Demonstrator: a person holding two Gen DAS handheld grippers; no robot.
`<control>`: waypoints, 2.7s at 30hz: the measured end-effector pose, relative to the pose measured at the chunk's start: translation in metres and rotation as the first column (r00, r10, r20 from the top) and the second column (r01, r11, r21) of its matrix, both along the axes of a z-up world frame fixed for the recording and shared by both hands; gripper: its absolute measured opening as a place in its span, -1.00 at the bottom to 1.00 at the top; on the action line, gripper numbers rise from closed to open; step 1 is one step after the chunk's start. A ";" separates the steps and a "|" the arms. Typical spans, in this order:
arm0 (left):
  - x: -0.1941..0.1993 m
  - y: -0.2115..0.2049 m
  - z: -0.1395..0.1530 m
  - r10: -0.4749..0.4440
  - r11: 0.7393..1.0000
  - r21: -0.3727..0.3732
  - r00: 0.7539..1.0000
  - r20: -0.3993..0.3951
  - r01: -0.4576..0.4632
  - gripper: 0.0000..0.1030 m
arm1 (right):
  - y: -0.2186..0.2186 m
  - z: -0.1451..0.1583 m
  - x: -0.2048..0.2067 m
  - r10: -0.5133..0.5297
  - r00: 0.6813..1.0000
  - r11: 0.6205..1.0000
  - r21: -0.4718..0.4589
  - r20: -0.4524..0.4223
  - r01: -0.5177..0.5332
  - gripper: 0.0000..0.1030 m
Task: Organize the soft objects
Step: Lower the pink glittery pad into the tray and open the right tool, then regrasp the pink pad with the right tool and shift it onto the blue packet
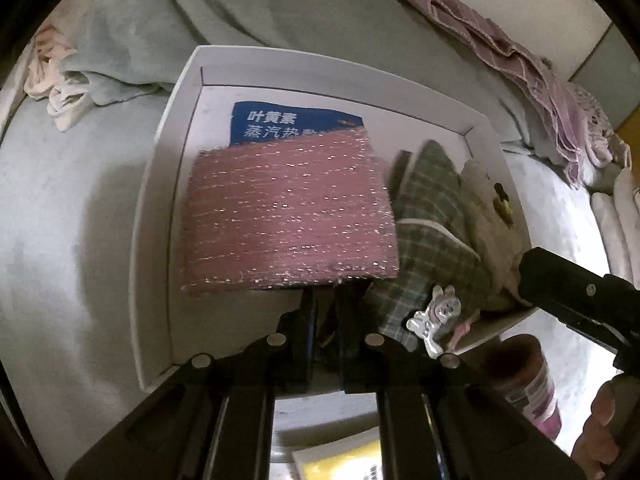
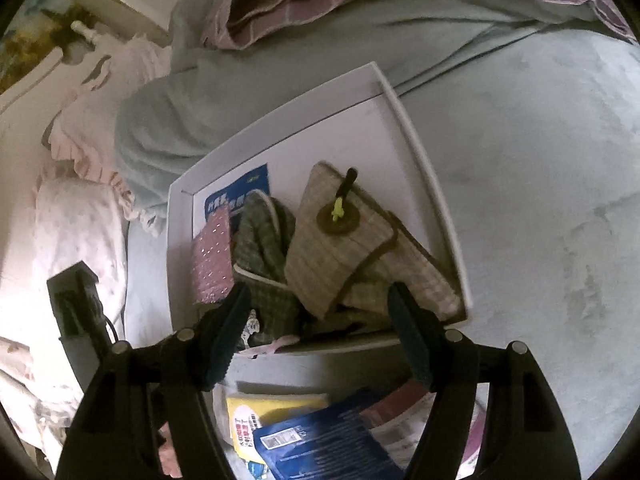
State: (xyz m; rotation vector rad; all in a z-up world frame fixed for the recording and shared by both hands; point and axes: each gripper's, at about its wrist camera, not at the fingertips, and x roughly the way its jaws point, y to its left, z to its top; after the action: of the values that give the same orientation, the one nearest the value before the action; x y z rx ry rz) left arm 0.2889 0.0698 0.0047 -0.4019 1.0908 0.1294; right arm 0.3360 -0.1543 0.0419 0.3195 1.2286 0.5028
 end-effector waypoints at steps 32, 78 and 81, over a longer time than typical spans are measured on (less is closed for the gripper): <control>-0.060 0.084 0.037 0.160 0.987 -0.026 0.984 0.074 -0.159 -0.81 | 0.050 0.001 0.037 -0.028 0.979 0.999 0.048 0.202 0.019 0.01; -0.029 0.026 0.026 -0.028 1.000 0.007 1.000 0.004 0.028 -0.81 | 0.072 0.016 0.012 0.085 0.978 0.972 -0.230 0.188 -0.040 -0.51; -0.039 0.039 0.034 -0.006 1.000 0.002 0.999 0.037 0.006 -0.81 | 0.071 0.019 0.011 0.095 0.981 0.989 -0.132 0.167 -0.073 -0.49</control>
State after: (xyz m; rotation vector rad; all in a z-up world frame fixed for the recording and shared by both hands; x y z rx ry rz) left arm 0.2501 0.1090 0.0387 -0.3981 1.0550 0.1171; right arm 0.3473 -0.0832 0.0614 0.1144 1.1023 0.5127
